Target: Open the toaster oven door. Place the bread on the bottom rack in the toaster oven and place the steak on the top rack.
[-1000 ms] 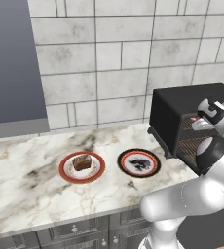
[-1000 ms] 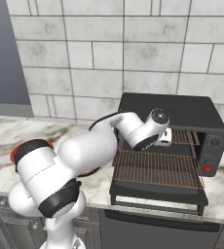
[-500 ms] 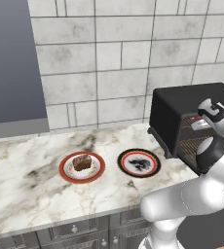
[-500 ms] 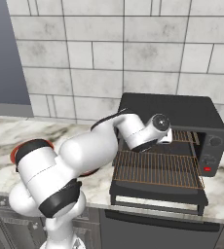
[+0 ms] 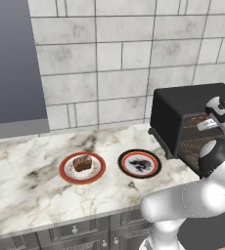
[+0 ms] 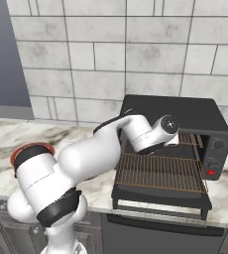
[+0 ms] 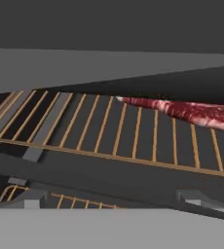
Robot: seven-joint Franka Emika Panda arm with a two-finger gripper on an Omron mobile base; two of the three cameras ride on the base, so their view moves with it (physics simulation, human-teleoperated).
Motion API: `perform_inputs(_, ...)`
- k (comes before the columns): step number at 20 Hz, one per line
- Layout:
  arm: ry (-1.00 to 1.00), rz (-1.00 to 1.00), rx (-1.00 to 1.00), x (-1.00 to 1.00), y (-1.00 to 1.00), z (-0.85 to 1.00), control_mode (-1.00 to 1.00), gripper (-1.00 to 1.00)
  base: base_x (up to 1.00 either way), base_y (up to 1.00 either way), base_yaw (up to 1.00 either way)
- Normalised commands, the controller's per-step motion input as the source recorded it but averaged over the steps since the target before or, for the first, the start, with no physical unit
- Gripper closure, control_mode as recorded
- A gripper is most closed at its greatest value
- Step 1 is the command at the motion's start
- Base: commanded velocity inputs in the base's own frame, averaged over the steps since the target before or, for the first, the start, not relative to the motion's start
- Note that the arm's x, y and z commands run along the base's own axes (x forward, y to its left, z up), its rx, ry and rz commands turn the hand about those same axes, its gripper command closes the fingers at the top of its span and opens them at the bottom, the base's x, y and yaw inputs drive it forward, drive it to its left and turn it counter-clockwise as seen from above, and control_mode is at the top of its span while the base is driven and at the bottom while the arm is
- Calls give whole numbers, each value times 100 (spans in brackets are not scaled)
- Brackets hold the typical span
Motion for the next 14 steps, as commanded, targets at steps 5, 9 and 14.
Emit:
perform_inputs(5, -3, 0, 0, -65, -5, 12, -100, -100, 0, 0, 0)
perform_inputs(9, 0, -3, 0, -54, 32, 25, -100, -100, 0, 0, 0)
perform_inputs(14, 3, -10, -1, -49, 56, 22, -100, -100, 0, 0, 0)
